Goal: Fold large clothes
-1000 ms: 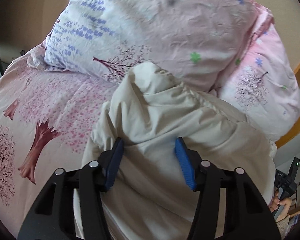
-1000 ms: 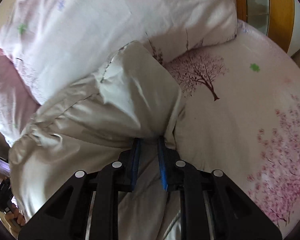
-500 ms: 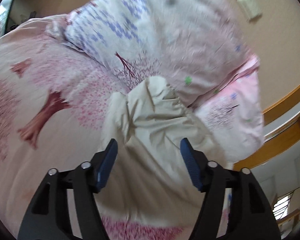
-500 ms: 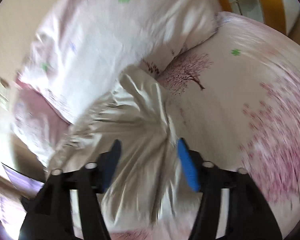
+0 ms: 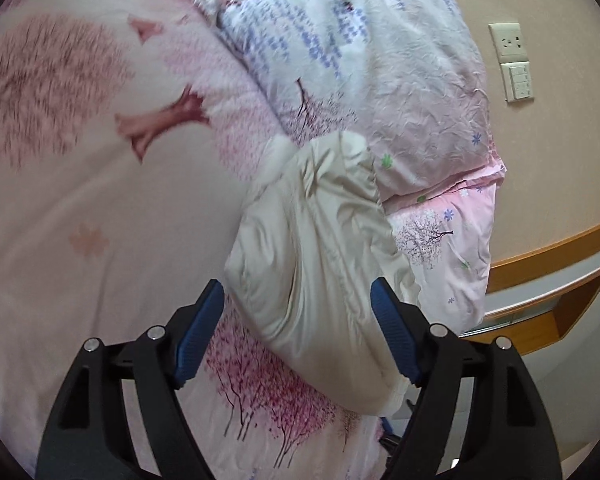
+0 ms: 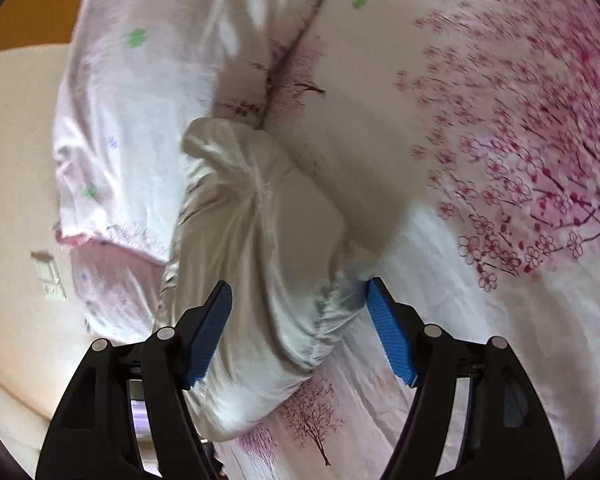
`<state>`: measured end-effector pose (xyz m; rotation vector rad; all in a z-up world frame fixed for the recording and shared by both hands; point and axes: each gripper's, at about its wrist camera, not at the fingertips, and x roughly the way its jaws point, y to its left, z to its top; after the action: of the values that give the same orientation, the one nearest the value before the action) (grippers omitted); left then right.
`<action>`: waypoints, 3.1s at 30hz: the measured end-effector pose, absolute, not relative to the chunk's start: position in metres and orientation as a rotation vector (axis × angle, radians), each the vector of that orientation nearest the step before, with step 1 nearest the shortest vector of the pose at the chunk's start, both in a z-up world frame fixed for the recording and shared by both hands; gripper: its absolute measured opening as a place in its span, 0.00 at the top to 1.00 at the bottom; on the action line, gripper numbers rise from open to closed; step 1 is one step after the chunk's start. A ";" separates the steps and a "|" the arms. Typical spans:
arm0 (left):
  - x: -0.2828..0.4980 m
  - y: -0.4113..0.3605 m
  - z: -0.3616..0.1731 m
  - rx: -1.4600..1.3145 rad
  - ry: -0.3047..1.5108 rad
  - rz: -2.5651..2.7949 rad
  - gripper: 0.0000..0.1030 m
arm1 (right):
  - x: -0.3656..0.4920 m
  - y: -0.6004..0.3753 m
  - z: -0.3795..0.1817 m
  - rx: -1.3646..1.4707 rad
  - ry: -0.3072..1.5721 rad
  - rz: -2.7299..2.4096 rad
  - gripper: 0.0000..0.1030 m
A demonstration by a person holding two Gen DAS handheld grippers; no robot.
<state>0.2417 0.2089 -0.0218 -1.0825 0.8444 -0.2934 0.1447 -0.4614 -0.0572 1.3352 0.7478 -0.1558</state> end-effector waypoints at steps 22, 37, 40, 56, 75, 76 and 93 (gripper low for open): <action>0.280 0.174 -0.058 -1.199 0.848 -0.206 0.30 | 0.177 -0.445 -0.078 1.384 0.700 -0.059 0.33; 0.285 0.181 -0.045 -1.222 0.786 -0.294 0.77 | 0.174 -0.434 -0.050 1.277 0.587 0.012 0.74; 0.279 0.186 -0.033 -1.215 0.756 -0.321 0.78 | 0.168 -0.425 -0.035 1.231 0.573 0.048 0.75; 0.164 0.251 -0.021 -1.229 0.739 -0.318 0.78 | 0.088 -0.376 -0.032 1.130 0.632 0.177 0.75; 0.128 0.251 -0.038 -1.150 0.717 -0.287 0.38 | 0.079 -0.283 0.054 0.457 0.549 0.028 0.62; 0.128 0.250 -0.039 -1.154 0.714 -0.285 0.38 | 0.096 -0.266 0.056 0.440 0.589 0.112 0.70; 0.126 0.242 -0.044 -1.133 0.674 -0.194 0.42 | 0.190 -0.124 0.045 0.269 0.820 0.359 0.86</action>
<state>0.1258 0.2421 -0.0440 -1.1327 0.6737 -0.1940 0.1899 -0.1243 0.0449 0.2693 0.8205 0.3586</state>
